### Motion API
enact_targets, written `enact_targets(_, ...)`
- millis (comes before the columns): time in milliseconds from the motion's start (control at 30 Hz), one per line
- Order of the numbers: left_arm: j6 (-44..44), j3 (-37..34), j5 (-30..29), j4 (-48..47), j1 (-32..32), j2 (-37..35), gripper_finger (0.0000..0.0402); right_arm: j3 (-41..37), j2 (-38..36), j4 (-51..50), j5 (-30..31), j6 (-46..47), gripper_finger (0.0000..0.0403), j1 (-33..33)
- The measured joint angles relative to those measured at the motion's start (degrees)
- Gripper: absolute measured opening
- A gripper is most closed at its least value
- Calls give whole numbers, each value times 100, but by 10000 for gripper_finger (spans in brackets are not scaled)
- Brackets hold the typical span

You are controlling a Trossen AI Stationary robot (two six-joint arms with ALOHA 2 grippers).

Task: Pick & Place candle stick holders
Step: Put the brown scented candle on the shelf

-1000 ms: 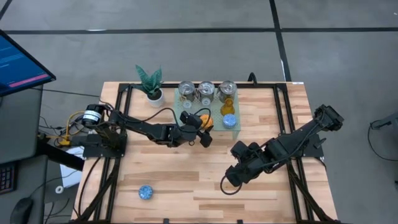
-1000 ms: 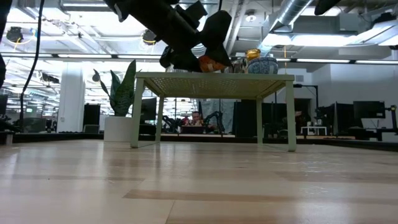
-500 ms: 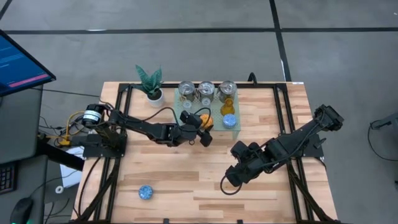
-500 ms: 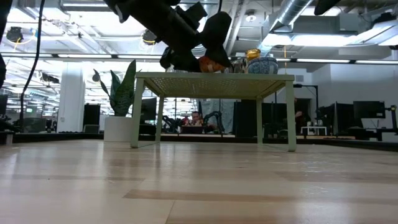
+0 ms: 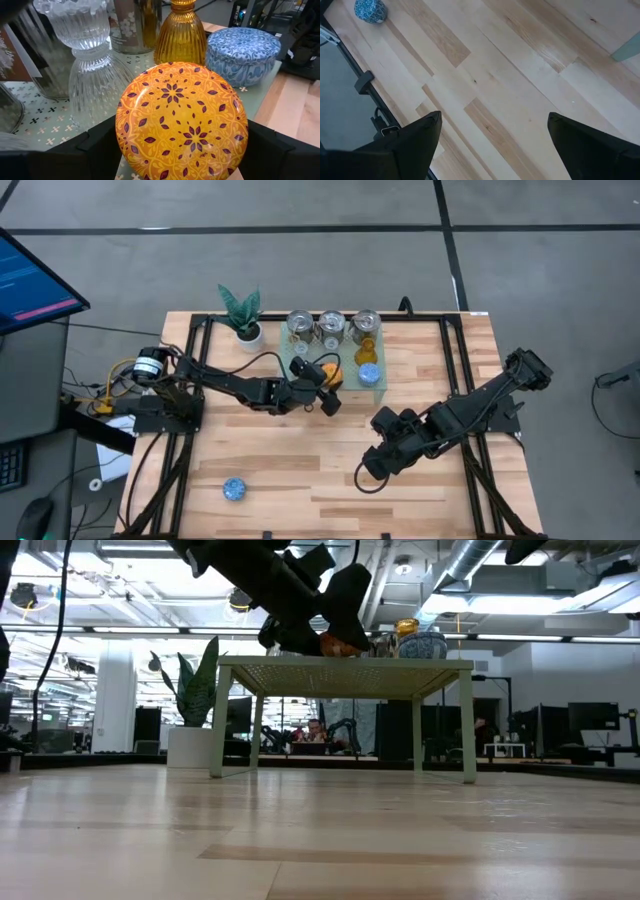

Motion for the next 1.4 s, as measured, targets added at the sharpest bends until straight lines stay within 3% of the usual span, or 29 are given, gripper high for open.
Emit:
enact_targets(633,144,0,434,-116,127,-7,313,0,0,2,-4,0,353,17)
enact_targets(1033,131,0,535,-149,252,-7,355,0,0,7,-151,0,353,17)
enact_targets(1400,147,-4,618,-219,145,-182,357,2,0,7,-166,-2,353,50)
